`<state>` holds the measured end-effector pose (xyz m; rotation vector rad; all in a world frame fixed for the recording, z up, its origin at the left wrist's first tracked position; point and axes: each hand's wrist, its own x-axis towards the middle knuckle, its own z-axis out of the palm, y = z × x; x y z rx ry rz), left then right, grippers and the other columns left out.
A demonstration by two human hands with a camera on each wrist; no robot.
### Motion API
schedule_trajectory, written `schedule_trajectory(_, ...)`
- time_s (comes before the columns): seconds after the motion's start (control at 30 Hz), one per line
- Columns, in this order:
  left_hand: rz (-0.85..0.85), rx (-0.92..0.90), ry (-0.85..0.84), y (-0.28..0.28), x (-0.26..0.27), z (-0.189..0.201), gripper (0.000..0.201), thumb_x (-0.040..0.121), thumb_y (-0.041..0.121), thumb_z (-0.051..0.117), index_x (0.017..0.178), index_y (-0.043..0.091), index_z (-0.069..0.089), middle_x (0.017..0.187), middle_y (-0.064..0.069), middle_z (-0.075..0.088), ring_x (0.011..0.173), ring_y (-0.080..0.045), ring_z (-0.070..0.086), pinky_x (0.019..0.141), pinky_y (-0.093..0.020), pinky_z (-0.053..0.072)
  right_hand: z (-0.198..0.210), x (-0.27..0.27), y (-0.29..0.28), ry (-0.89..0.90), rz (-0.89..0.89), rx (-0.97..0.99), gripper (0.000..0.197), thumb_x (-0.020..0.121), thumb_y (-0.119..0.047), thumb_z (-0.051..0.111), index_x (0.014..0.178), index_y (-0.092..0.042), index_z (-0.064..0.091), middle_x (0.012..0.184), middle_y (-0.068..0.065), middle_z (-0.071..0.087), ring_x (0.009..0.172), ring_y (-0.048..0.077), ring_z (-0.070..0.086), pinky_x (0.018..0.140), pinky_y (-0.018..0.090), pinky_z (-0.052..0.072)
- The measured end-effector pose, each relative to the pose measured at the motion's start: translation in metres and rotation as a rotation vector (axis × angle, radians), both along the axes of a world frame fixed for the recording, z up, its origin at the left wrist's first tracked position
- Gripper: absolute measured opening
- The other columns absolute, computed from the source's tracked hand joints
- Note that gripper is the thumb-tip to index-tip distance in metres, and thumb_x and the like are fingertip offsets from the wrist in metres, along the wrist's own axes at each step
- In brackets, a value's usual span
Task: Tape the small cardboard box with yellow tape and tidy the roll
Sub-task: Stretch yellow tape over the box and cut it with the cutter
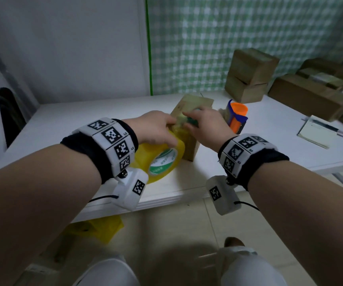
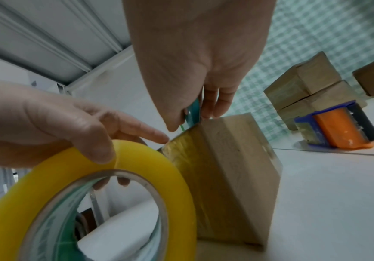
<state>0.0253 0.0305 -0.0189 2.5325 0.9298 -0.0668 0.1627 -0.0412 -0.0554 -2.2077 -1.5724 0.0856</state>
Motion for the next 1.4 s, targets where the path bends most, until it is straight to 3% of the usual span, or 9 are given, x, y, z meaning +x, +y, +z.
schedule_trajectory(0.2,0.074,0.078,-0.031,0.007,-0.008,-0.007,0.057,0.068,0.036,0.071,0.12,0.022,0.053,0.098,0.002,0.055,0.086,-0.018,0.052,0.053,-0.022,0.039,0.006,-0.006,0.013,-0.015,0.011,-0.011,0.046,0.088,-0.04,0.06,0.129,-0.02,0.06,0.126,0.013,0.061,0.118,0.029,0.055,0.095,0.038,0.046)
schedule_trajectory(0.37,0.111,0.121,-0.064,0.004,-0.009,-0.017,0.047,0.066,0.038,0.07,0.107,0.019,0.059,0.088,0.002,0.056,0.082,-0.019,0.053,0.052,-0.022,0.038,-0.004,-0.008,0.023,-0.094,-0.03,-0.074,0.039,0.078,-0.049,0.067,0.095,-0.014,0.068,0.109,0.01,0.049,0.093,0.031,0.059,0.074,0.032,0.046)
schedule_trajectory(0.63,0.132,0.115,0.079,-0.001,-0.011,-0.011,0.035,0.074,0.045,0.063,0.097,0.019,0.061,0.097,-0.005,0.056,0.089,-0.022,0.053,0.084,-0.037,0.051,-0.002,-0.011,0.024,-0.071,-0.078,-0.074,0.053,0.074,-0.054,0.069,0.111,-0.016,0.069,0.117,0.011,0.053,0.102,0.03,0.06,0.088,0.037,0.05)
schedule_trajectory(0.7,0.139,0.098,0.105,-0.002,-0.008,-0.009,0.045,0.075,0.045,0.062,0.102,0.01,0.068,0.098,-0.008,0.065,0.091,-0.025,0.06,0.076,-0.035,0.052,-0.001,-0.011,0.022,-0.06,-0.091,-0.069,0.054,0.074,-0.052,0.07,0.114,-0.017,0.067,0.118,0.01,0.053,0.104,0.03,0.059,0.089,0.037,0.049)
schedule_trajectory(0.87,0.18,0.072,0.14,-0.006,-0.003,-0.006,0.031,0.072,0.045,0.064,0.065,0.015,0.058,0.065,-0.001,0.054,0.061,-0.017,0.051,0.047,-0.024,0.037,-0.002,-0.015,0.022,-0.038,-0.103,-0.063,0.053,0.074,-0.05,0.071,0.114,-0.016,0.067,0.118,0.01,0.052,0.105,0.03,0.059,0.091,0.039,0.05)
schedule_trajectory(0.97,0.216,-0.029,0.126,-0.005,-0.004,-0.013,0.033,0.071,0.047,0.063,0.08,0.014,0.065,0.077,-0.003,0.062,0.068,-0.016,0.056,0.052,-0.024,0.042,-0.003,-0.016,0.02,-0.031,-0.102,-0.055,0.052,0.076,-0.048,0.07,0.116,-0.015,0.066,0.119,0.011,0.05,0.105,0.031,0.058,0.093,0.039,0.05)
schedule_trajectory(1.17,0.385,-0.425,-0.059,0.001,-0.017,-0.015,0.059,0.088,0.056,0.047,0.126,0.012,0.056,0.121,-0.012,0.063,0.105,-0.03,0.062,0.094,-0.04,0.051,-0.002,-0.016,0.017,-0.044,-0.1,-0.069,0.05,0.079,-0.048,0.067,0.118,-0.017,0.065,0.123,0.011,0.049,0.108,0.031,0.057,0.093,0.038,0.047)
schedule_trajectory(1.3,0.434,-0.626,-0.152,0.002,-0.025,-0.012,0.033,0.092,0.034,0.054,0.116,0.011,0.061,0.102,-0.013,0.068,0.084,-0.026,0.066,0.072,-0.033,0.056,-0.003,-0.016,0.019,-0.038,-0.1,-0.066,0.052,0.078,-0.051,0.067,0.119,-0.018,0.064,0.122,0.01,0.049,0.109,0.03,0.056,0.094,0.039,0.047)
schedule_trajectory(1.4,0.432,-0.645,-0.142,-0.003,-0.025,-0.011,0.034,0.094,0.031,0.051,0.12,0.01,0.059,0.094,-0.01,0.066,0.077,-0.022,0.063,0.064,-0.028,0.053,-0.003,-0.016,0.02,-0.051,-0.103,-0.077,0.055,0.077,-0.053,0.067,0.12,-0.019,0.064,0.122,0.01,0.049,0.109,0.03,0.056,0.092,0.037,0.046)
